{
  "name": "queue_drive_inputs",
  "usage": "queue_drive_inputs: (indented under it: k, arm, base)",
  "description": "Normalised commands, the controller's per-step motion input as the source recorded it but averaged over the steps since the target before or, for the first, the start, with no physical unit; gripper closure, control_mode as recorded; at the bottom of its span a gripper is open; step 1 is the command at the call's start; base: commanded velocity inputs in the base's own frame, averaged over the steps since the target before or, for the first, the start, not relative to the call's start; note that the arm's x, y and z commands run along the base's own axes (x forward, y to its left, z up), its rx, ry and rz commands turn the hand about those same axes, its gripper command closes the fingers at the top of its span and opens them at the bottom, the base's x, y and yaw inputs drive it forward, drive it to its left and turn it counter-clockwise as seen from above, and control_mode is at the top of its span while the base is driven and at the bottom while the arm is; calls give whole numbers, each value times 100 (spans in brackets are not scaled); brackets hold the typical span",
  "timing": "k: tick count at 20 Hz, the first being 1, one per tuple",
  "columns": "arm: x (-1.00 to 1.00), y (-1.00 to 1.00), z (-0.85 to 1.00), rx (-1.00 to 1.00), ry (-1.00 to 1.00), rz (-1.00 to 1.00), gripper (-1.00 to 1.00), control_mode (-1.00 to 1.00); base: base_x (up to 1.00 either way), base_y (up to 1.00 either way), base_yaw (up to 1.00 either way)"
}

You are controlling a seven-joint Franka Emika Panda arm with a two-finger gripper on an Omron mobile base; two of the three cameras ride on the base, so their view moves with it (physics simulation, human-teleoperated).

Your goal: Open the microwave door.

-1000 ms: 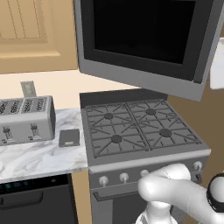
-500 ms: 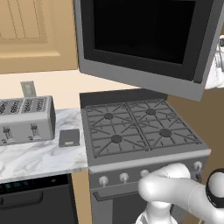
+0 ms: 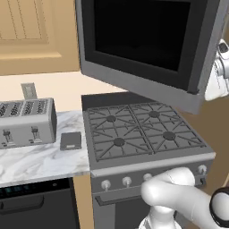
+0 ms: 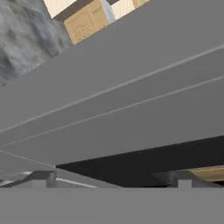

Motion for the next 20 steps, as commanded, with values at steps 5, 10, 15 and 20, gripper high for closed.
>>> queue_drive_inputs:
  k: [5, 10, 15, 20]
  arm:
    - [-89, 78, 1, 0, -5, 28, -100, -100]
    - [-40, 86, 2, 0, -6, 22, -100, -100]
    - [-3, 98, 0, 0, -12, 12, -100, -100]
    - [2, 100, 0, 0, -10, 3, -100, -100]
  base:
    - [0, 0, 0]
    - [0, 0, 0]
    - [0, 0, 0]
    - [0, 0, 0]
